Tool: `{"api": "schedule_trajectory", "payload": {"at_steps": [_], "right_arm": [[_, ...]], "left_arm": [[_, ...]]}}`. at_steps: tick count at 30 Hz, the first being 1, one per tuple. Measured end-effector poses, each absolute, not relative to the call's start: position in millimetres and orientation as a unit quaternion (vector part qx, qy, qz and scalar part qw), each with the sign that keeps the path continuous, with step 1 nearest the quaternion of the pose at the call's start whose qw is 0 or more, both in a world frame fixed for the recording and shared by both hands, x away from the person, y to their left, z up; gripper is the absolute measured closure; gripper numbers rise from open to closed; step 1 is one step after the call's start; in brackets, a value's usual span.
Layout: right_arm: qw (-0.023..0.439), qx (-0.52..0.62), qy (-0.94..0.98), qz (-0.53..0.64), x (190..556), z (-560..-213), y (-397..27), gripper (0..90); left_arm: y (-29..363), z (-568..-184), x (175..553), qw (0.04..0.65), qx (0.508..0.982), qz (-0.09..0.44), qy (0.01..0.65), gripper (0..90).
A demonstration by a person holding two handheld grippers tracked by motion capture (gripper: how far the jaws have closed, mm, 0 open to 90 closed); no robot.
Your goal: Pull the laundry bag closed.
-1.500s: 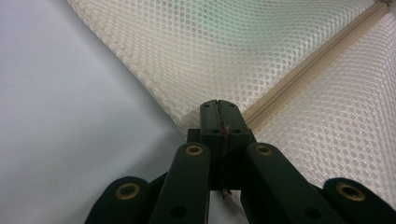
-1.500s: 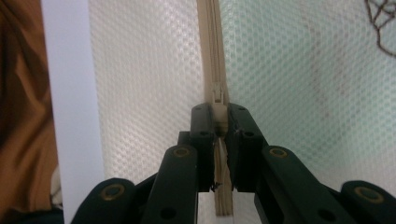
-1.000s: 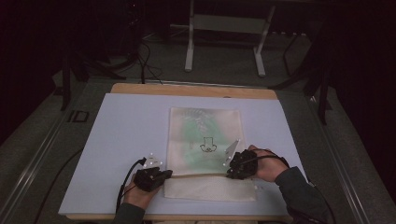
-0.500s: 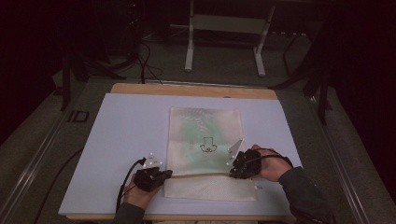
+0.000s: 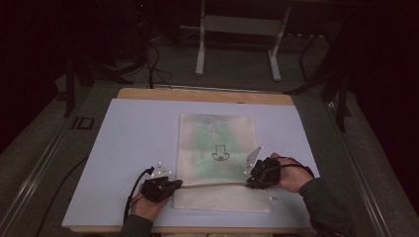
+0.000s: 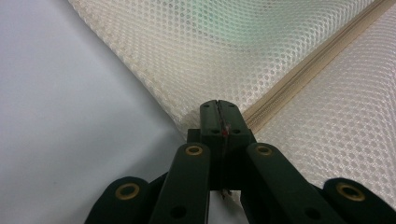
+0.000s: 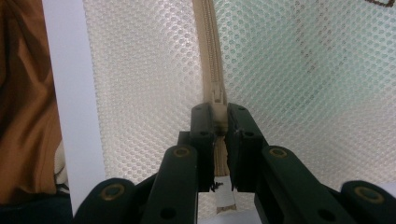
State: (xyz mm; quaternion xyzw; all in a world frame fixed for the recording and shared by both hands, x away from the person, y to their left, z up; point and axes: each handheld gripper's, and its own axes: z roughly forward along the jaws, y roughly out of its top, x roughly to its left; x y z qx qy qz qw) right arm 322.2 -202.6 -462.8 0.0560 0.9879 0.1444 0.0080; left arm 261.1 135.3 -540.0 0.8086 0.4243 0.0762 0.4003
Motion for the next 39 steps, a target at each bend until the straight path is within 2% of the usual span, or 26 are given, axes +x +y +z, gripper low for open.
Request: {"api": "schedule_trajectory", "payload": {"at_steps": [39], "right_arm": [[0.001,0.092,0.985,0.148,321,-470,-235,82.1]], "left_arm": [[136,-540,262,0.4,0.809,0.074,0.424,89.5]]}}
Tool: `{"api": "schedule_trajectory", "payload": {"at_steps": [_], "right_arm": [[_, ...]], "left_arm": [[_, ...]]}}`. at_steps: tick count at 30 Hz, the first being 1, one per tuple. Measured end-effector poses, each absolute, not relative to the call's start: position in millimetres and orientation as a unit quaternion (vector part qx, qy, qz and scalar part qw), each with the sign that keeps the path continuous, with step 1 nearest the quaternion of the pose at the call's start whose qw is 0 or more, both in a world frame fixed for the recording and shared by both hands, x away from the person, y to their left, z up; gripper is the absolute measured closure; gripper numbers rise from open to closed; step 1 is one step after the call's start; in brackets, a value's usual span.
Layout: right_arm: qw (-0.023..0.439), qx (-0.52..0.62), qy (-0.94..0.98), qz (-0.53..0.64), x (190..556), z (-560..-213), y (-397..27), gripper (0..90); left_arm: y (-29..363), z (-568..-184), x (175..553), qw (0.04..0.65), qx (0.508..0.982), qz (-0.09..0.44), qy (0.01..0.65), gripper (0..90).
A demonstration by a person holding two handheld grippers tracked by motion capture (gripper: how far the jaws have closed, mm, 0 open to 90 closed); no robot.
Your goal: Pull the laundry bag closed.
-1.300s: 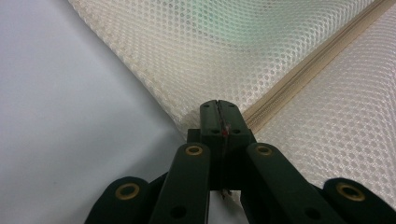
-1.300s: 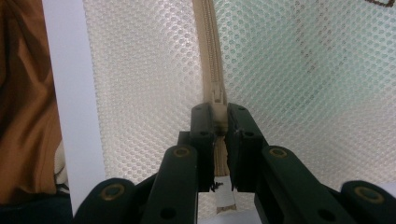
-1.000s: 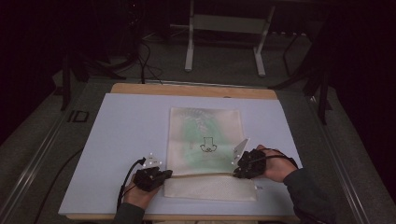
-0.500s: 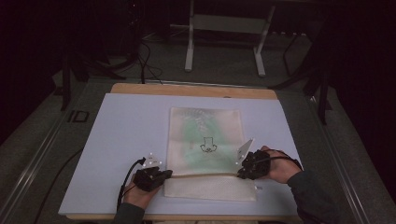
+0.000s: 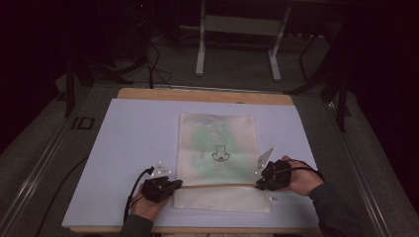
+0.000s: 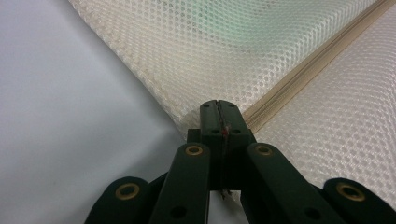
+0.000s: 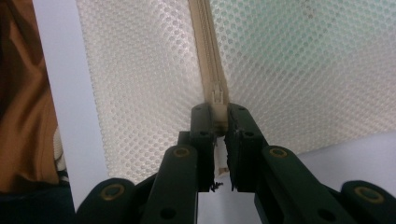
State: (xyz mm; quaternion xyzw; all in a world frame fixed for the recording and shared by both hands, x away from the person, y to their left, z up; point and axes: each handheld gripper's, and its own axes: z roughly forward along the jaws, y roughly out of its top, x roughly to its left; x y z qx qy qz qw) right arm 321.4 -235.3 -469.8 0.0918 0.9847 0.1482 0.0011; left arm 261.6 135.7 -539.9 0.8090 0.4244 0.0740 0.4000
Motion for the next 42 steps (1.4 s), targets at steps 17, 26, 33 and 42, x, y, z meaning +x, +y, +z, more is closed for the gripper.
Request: {"api": "schedule_trajectory", "payload": {"at_steps": [17,26,33,42], "right_arm": [[-0.006,0.113,0.982,0.154,321,-478,-252,82.1],[-0.011,0.132,0.977,0.164,319,-483,-266,82.1],[-0.005,0.129,0.978,0.164,319,-484,-264,81.0],[0.004,0.143,0.975,0.172,318,-484,-271,74.4]], "left_arm": [[136,-540,262,0.4,0.809,0.074,0.424,89.5],[135,-540,261,0.4,0.809,0.075,0.424,89.5],[135,-540,261,0.4,0.809,0.077,0.424,89.4],[136,-540,261,0.404,0.809,0.074,0.421,87.9]]}}
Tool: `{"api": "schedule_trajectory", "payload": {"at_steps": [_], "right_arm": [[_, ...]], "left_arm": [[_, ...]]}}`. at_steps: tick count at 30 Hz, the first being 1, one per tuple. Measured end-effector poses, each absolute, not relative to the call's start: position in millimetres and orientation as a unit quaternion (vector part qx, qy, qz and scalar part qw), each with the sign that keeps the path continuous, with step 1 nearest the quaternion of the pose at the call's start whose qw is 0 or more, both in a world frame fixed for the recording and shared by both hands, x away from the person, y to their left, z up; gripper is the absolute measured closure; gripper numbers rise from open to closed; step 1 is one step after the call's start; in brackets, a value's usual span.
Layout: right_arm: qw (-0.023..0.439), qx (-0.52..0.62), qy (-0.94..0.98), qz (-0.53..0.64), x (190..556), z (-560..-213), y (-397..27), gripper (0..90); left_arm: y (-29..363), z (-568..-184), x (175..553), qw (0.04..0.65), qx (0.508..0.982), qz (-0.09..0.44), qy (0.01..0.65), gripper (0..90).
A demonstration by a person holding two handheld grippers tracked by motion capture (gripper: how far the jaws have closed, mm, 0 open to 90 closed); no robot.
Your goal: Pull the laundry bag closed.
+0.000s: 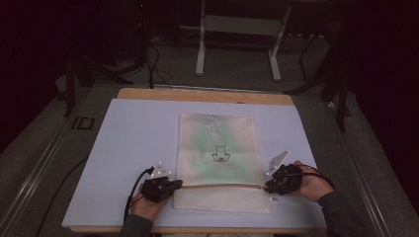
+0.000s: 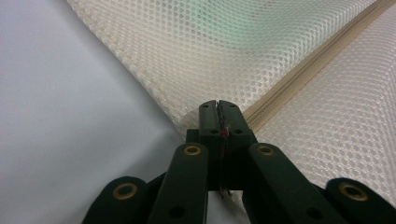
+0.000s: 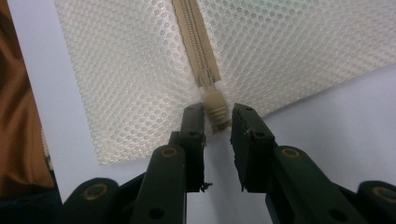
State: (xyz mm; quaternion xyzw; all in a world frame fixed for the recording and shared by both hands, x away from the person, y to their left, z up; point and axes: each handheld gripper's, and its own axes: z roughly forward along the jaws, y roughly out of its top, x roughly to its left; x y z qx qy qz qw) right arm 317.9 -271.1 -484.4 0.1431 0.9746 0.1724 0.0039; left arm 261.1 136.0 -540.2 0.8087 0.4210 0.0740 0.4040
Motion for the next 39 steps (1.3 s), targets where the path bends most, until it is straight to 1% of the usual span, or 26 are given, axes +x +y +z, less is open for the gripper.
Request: {"api": "schedule_trajectory", "payload": {"at_steps": [8,10,25,31,39], "right_arm": [[0.01,0.153,0.971,0.186,317,-481,-277,73.4],[0.011,0.157,0.969,0.189,317,-480,-280,73.3],[0.021,0.182,0.958,0.219,315,-487,-289,71.9],[0.04,0.202,0.947,0.248,312,-489,-295,71.8],[0.053,0.227,0.934,0.271,308,-493,-304,71.9]], "left_arm": [[136,-540,261,0.407,0.809,0.074,0.418,87.3],[137,-540,261,0.408,0.809,0.072,0.417,85.9],[138,-538,258,0.409,0.81,0.084,0.413,85.2],[140,-536,258,0.409,0.807,0.09,0.415,85.2],[143,-535,258,0.411,0.805,0.095,0.417,85.0]]}}
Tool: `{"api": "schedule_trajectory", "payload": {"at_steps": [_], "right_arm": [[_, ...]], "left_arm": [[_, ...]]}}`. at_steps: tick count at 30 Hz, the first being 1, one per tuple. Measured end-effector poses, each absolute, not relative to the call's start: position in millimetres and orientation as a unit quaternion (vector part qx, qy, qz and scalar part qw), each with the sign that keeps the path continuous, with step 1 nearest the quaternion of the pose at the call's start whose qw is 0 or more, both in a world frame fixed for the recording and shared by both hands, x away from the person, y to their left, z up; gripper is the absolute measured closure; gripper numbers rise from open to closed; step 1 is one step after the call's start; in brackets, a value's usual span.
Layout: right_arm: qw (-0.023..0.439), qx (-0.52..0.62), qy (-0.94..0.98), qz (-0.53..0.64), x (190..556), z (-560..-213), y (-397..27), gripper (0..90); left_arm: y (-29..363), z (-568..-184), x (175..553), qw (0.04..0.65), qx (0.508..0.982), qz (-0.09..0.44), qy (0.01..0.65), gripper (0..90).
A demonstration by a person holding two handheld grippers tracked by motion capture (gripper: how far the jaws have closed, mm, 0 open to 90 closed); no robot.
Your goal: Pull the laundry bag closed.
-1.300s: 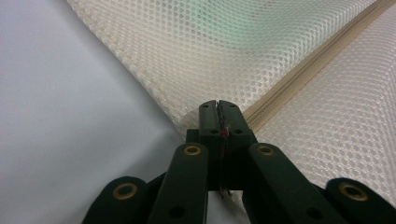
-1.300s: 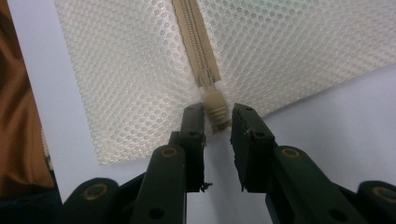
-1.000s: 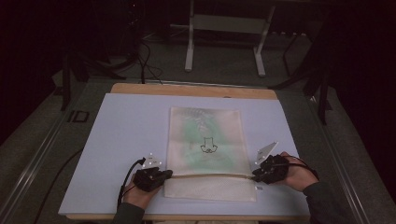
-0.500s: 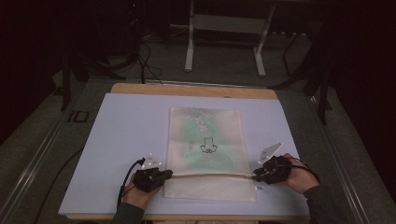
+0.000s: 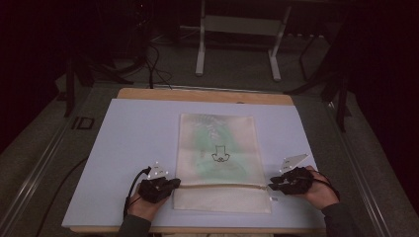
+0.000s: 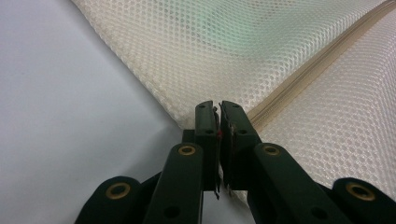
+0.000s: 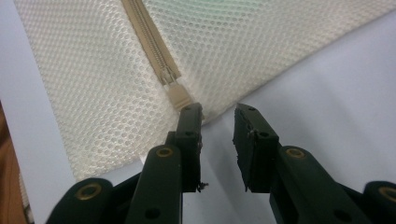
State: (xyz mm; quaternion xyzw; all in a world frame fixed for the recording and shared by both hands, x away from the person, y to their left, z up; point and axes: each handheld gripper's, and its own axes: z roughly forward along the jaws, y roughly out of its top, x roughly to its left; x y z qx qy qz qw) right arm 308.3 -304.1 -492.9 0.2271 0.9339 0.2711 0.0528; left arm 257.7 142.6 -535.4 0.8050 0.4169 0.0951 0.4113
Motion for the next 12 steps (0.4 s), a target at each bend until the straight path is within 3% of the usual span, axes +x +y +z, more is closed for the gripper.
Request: {"api": "schedule_trajectory", "payload": {"at_steps": [12], "right_arm": [[0.06,0.253,0.918,0.299,304,-504,-319,71.2]], "left_arm": [[146,-534,258,0.407,0.802,0.108,0.424,83.7]]}}
